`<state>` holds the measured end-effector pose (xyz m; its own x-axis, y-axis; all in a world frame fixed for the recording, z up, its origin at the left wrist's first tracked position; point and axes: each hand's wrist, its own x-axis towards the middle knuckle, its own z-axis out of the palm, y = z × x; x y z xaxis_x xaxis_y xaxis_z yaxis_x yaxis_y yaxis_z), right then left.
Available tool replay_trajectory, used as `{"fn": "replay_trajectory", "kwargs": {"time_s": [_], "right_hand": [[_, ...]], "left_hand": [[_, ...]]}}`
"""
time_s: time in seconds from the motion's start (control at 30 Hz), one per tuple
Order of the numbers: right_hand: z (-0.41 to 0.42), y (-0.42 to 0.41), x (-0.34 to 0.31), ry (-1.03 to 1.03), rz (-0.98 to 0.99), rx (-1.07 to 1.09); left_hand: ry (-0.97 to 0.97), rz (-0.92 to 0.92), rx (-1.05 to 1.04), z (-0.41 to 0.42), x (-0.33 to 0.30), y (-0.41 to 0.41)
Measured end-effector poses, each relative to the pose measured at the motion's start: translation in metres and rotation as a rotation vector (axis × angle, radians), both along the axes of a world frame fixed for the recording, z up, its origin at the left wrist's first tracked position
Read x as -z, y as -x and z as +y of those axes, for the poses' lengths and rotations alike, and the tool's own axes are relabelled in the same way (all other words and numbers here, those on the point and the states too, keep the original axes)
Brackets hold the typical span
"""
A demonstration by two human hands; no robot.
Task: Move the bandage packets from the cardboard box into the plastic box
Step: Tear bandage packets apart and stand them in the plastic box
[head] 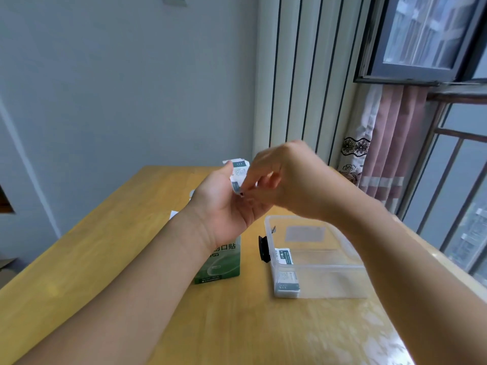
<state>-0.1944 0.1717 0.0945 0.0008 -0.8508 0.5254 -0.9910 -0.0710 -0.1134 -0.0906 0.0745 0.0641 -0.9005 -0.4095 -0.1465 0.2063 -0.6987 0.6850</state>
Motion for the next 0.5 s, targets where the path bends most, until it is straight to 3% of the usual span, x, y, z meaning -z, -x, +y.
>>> {"fn": "replay_trajectory", "kwargs": {"time_s": [0.1, 0.17, 0.23, 0.33, 0.4, 0.5], "right_hand": [[0.003, 0.005, 0.000, -0.139, -0.150, -0.039], [0.009, 0.014, -0.006, -0.031, -0.258, -0.041], [0.014, 0.027, -0.012, 0.060, -0.382, 0.022], [0.016, 0.036, -0.010, -0.118, -0.612, 0.012], [0.016, 0.035, -0.008, -0.206, -0.580, 0.012], [0.014, 0.033, -0.008, -0.205, -0.303, 0.070]], "left_hand": [[0.109, -0.070, 0.001, 0.000, 0.003, 0.001], [0.201, -0.076, -0.024, 0.000, 0.005, 0.002], [0.414, -0.100, -0.051, 0.001, 0.008, 0.002], [0.707, -0.127, -0.040, 0.007, 0.009, 0.002], [0.804, -0.131, -0.019, 0.011, 0.011, 0.003], [0.833, -0.160, -0.036, 0.015, 0.014, 0.004]]}}
